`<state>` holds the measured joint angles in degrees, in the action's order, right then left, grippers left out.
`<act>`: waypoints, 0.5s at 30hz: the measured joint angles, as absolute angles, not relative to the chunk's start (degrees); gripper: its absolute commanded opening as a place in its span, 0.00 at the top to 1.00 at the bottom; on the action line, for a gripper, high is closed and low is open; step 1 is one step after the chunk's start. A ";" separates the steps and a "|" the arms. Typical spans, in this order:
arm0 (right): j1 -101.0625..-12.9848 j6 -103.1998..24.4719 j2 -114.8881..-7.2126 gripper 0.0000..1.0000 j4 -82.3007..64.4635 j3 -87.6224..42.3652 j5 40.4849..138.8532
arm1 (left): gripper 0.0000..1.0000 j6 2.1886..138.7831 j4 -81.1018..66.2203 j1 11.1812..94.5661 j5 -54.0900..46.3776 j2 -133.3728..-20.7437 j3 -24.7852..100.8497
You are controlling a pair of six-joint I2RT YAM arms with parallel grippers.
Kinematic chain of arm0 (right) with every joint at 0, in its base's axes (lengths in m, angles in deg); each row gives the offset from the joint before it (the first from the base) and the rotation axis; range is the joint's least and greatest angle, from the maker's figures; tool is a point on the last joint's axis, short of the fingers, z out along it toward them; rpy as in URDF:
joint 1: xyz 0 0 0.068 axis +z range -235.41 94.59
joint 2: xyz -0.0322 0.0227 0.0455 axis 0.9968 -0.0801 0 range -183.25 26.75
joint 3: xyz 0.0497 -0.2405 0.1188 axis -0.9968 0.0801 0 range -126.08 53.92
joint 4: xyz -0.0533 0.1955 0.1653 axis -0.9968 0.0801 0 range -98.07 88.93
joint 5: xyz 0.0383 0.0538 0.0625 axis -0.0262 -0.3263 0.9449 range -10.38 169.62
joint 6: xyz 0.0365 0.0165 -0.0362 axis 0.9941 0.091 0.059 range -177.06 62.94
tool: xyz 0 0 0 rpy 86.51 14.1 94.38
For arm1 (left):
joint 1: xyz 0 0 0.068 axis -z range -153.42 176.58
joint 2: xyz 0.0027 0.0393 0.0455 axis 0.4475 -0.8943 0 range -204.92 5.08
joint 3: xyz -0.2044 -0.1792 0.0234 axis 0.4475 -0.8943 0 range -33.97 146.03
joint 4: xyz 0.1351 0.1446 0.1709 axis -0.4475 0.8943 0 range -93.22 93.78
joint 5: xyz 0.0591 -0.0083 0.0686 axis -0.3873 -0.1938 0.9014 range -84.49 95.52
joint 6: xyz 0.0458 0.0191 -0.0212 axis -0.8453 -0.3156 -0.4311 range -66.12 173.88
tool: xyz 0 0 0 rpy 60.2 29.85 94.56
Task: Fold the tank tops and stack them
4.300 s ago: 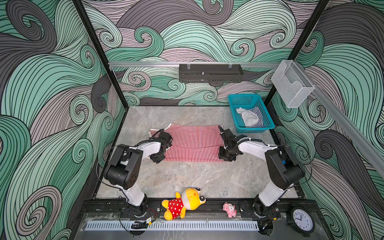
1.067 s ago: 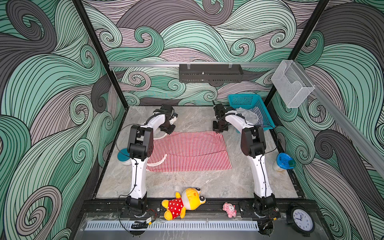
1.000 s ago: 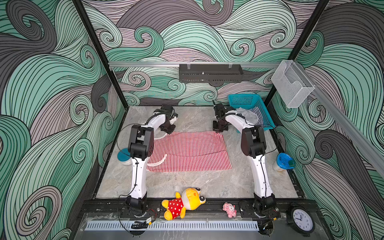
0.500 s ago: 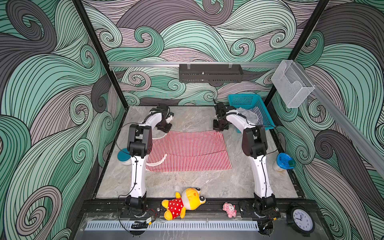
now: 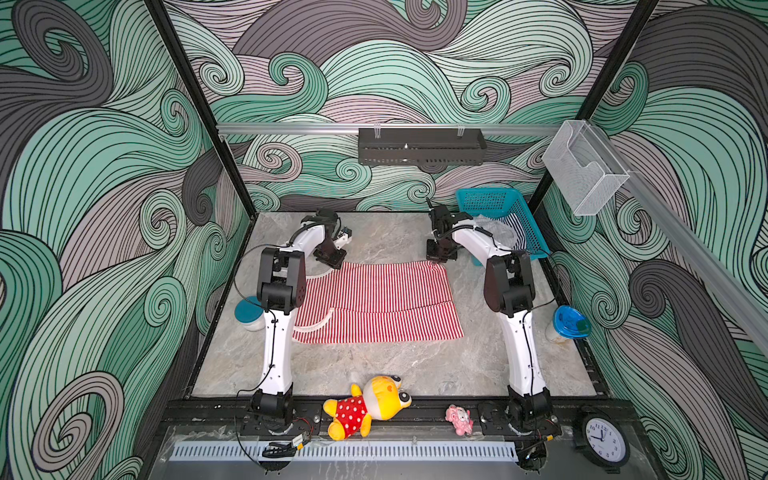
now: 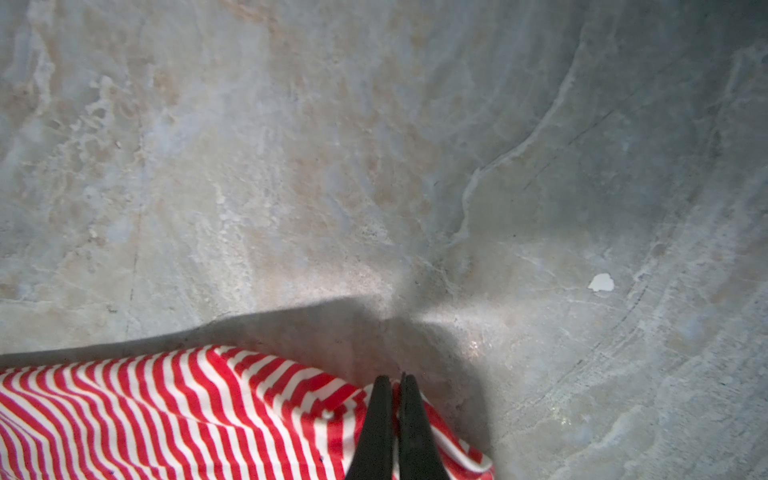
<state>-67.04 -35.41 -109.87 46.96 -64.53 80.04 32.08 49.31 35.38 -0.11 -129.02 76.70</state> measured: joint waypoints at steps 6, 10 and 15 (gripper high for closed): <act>-67.04 -35.41 -109.87 1.00 46.93 -64.53 80.02 | 0.70 33.08 48.79 35.38 1.26 -130.13 78.56; -67.04 -35.41 -109.87 1.00 46.93 -64.53 80.02 | 0.74 33.50 48.83 35.38 1.26 -131.16 80.27; -67.04 -35.41 -109.87 1.00 46.91 -64.53 80.02 | 0.92 33.72 48.90 35.38 1.22 -131.38 80.62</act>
